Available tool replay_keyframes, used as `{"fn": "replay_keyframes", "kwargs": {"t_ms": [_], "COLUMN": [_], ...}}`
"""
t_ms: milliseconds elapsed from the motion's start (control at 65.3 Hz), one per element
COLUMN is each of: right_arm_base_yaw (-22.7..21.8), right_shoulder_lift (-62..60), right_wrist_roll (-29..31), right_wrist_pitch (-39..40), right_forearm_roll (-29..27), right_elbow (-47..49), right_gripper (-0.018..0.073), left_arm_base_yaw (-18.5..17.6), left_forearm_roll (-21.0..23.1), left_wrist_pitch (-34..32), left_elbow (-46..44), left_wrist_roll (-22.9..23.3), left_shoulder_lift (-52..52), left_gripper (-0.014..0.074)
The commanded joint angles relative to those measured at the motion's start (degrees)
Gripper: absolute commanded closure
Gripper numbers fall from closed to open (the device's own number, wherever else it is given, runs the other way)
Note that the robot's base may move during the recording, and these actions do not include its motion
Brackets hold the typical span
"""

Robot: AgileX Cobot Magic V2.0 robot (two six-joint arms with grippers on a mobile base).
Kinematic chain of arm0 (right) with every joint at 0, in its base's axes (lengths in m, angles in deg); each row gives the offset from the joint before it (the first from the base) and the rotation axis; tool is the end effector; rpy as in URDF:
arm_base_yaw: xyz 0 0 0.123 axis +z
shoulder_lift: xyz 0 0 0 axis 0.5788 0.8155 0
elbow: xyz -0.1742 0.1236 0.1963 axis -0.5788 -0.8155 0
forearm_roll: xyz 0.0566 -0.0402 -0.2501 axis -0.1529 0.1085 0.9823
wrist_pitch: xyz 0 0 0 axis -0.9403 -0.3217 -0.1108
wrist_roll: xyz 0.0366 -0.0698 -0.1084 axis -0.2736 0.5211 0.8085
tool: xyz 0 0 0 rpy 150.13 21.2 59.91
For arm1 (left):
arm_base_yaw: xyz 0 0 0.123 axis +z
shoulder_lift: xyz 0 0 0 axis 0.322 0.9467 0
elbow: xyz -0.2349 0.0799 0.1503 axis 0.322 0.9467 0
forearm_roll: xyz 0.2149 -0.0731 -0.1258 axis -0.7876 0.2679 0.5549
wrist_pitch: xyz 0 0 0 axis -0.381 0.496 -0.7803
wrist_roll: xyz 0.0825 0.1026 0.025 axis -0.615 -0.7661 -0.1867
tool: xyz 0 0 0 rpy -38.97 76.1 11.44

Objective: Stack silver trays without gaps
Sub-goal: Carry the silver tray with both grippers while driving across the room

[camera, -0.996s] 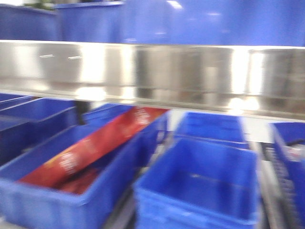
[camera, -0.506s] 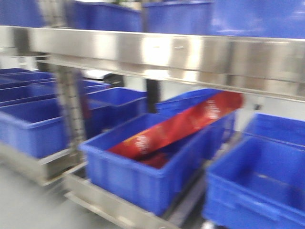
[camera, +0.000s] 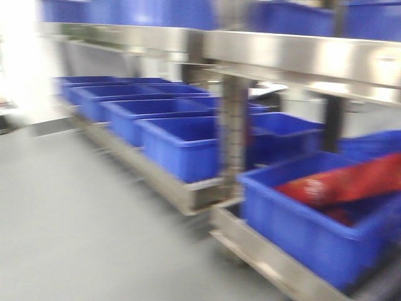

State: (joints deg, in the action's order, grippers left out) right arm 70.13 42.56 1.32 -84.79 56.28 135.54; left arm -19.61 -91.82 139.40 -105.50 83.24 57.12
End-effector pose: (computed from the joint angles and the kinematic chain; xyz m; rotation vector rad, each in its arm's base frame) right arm 0.2819 0.1481 0.4076 0.0330 2.2862 0.2415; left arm 0.2850 -0.1704 0.4128 0.0444 2.2796 -0.2243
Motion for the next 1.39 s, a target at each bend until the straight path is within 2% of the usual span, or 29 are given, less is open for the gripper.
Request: {"fn": "replay_keyframes", "kwargs": {"t_ms": [0, 1379], "right_arm_base_yaw": [0.2, 0.2], "right_shoulder_lift": [-0.3, -0.3], "right_wrist_roll": [0.4, 0.4], "right_wrist_pitch": [3.2, 3.2], "right_forearm_roll": [0.1, 0.1], "right_elbow": [0.3, 0.3], "right_gripper": [0.0634, 0.0634], "left_arm_base_yaw": [-0.8, -0.8], "left_forearm_roll": [0.9, 0.9], "left_wrist_pitch": [-2.4, -2.4], "left_elbow": [-0.8, -0.8], "left_wrist_roll": [-0.3, -0.3], "left_shoulder_lift": [-0.6, -0.6], "left_gripper": [0.0612, 0.0612]}}
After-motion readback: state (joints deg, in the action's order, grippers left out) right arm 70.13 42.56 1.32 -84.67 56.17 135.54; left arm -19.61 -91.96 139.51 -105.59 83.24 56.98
